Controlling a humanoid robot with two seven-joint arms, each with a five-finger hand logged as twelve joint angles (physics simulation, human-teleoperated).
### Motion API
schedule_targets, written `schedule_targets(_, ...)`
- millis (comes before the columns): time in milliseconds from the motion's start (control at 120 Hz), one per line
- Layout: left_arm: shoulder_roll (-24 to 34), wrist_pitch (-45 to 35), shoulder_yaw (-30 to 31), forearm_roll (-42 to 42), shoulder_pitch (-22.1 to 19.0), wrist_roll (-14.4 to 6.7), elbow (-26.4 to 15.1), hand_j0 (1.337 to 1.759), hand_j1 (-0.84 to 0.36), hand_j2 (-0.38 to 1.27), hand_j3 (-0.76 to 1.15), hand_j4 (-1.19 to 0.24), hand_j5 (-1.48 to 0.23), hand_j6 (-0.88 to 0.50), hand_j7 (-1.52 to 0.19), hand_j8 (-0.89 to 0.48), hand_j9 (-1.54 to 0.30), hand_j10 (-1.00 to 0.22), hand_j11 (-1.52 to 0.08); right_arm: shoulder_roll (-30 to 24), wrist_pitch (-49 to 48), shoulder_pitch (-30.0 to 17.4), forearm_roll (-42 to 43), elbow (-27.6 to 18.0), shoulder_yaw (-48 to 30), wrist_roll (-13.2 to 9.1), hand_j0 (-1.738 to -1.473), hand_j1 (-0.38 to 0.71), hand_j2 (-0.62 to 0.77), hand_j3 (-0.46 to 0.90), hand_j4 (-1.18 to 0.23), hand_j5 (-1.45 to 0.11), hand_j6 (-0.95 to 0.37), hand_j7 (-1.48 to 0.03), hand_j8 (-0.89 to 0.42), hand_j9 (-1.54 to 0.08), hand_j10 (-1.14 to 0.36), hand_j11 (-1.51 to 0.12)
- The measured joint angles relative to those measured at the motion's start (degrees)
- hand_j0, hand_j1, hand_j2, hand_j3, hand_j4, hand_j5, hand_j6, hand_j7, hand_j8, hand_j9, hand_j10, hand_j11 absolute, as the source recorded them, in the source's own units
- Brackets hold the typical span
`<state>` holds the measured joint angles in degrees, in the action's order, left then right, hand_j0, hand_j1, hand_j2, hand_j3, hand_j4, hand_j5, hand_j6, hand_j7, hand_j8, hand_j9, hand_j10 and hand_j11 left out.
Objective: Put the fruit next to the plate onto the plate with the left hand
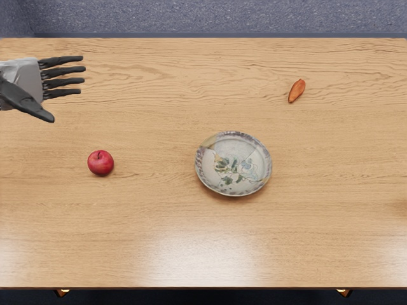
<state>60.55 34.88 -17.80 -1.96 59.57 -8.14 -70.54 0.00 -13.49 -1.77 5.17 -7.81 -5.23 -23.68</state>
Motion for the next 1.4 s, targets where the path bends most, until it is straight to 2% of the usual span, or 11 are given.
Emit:
schedule_targets(150, -1.19, -2.86, 0.14, 9.36, 0.01, -0.24, -1.19, 1.658, 0.34, 0.0, 0.0, 0.0, -0.01, 0.0, -0.01, 0.0, -0.01, 0.0, -0.01, 0.0, 0.32, -0.72, 0.0, 0.29, 0.0, 0.0, -1.658, -0.35, 0.0, 0.0, 0.0, 0.0, 0.0, 0.0, 0.0, 0.0, 0.0, 0.0)
schedule_targets(292, -5.24, -13.99, 1.07, 22.55, -0.1, -3.39, -1.62, 1.658, 0.32, 0.01, 0.0, -0.03, -0.03, -0.03, -0.03, -0.03, -0.03, -0.03, -0.03, 0.0, 0.51, -0.96, 0.01, 0.53, 0.03, 0.01, -1.658, -0.35, 0.0, 0.0, 0.0, 0.0, 0.0, 0.0, 0.0, 0.0, 0.0, 0.0)
schedule_targets(383, -9.02, -25.09, 6.0, 26.65, 2.18, -4.39, -3.09, 1.658, 0.3, 0.01, 0.0, -0.04, -0.05, -0.04, -0.05, -0.04, -0.05, -0.04, -0.05, 0.0, 0.54, -1.01, 0.01, 0.57, 0.04, 0.01, -1.658, -0.35, 0.0, 0.0, 0.0, 0.0, 0.0, 0.0, 0.0, 0.0, 0.0, 0.0)
schedule_targets(467, -10.42, -39.23, 13.03, 28.16, 6.43, -4.53, -7.26, 1.658, 0.29, 0.01, 0.0, -0.05, -0.06, -0.05, -0.06, -0.05, -0.06, -0.05, -0.06, 0.0, 0.56, -1.03, 0.01, 0.59, 0.04, 0.0, -1.658, -0.35, 0.0, 0.0, 0.0, 0.0, 0.0, 0.0, 0.0, 0.0, 0.0, 0.0)
schedule_targets(517, -10.56, -46.37, 16.94, 28.63, 7.52, -4.56, -10.61, 1.658, 0.29, 0.01, 0.0, -0.05, -0.07, -0.06, -0.07, -0.06, -0.07, -0.05, -0.07, 0.0, 0.56, -1.04, 0.01, 0.6, 0.04, 0.0, -1.658, -0.35, 0.0, 0.0, 0.0, 0.0, 0.0, 0.0, 0.0, 0.0, 0.0, 0.0)
schedule_targets(600, -12.29, -55.73, 22.18, 29.06, 8.69, -4.58, -15.85, 1.658, 0.28, 0.01, 0.0, -0.06, -0.08, -0.06, -0.08, -0.06, -0.08, -0.06, -0.08, 0.0, 0.57, -1.04, 0.0, 0.6, 0.04, 0.0, -1.658, -0.35, 0.0, 0.0, 0.0, 0.0, 0.0, 0.0, 0.0, 0.0, 0.0, 0.0)
schedule_targets(692, -15.63, -62.67, 27.3, 29.28, 10.36, -4.63, -19.36, 1.658, 0.27, 0.02, 0.0, -0.07, -0.09, -0.07, -0.09, -0.07, -0.09, -0.07, -0.09, 0.0, 0.57, -1.04, 0.0, 0.61, 0.05, 0.01, -1.658, -0.35, 0.0, 0.0, 0.0, 0.0, 0.0, 0.0, 0.0, 0.0, 0.0, 0.0)
schedule_targets(800, -16.51, -66.1, 30.71, 29.37, 10.24, -4.67, -21.17, 1.658, 0.22, 0.02, 0.0, -0.11, -0.14, -0.11, -0.14, -0.11, -0.14, -0.11, -0.14, 0.0, 0.57, -1.04, 0.0, 0.61, 0.04, 0.0, -1.658, -0.35, 0.0, 0.0, 0.0, 0.0, 0.0, 0.0, 0.0, 0.0, 0.0, 0.0)
schedule_targets(975, -17.2, -68.64, 33.48, 29.46, 9.86, -4.69, -21.82, 1.658, 0.09, 0.05, 0.0, -0.22, -0.28, -0.22, -0.28, -0.22, -0.28, -0.22, -0.28, 0.0, 0.57, -1.04, 0.0, 0.61, 0.04, 0.01, -1.658, -0.35, 0.0, 0.0, 0.0, 0.0, 0.0, 0.0, 0.0, 0.0, 0.0, 0.0)
schedule_targets(1142, -17.39, -69.63, 34.37, 29.59, 9.25, -4.69, -21.65, 1.658, -0.06, 0.07, 0.0, -0.34, -0.44, -0.34, -0.44, -0.34, -0.44, -0.34, -0.44, 0.0, 0.57, -1.04, 0.0, 0.61, 0.04, 0.01, -1.658, -0.35, 0.0, 0.0, 0.0, 0.0, 0.0, 0.0, 0.0, 0.0, 0.0, 0.0)
schedule_targets(1400, -17.3, -69.86, 34.82, 29.68, 8.82, -4.69, -21.33, 1.658, -0.22, 0.1, 0.0, -0.47, -0.61, -0.47, -0.61, -0.47, -0.61, -0.47, -0.61, 0.0, 0.57, -1.04, 0.0, 0.61, 0.04, -0.01, -1.658, -0.35, 0.0, 0.0, 0.0, 0.0, 0.0, 0.0, 0.0, 0.0, 0.0, 0.0)
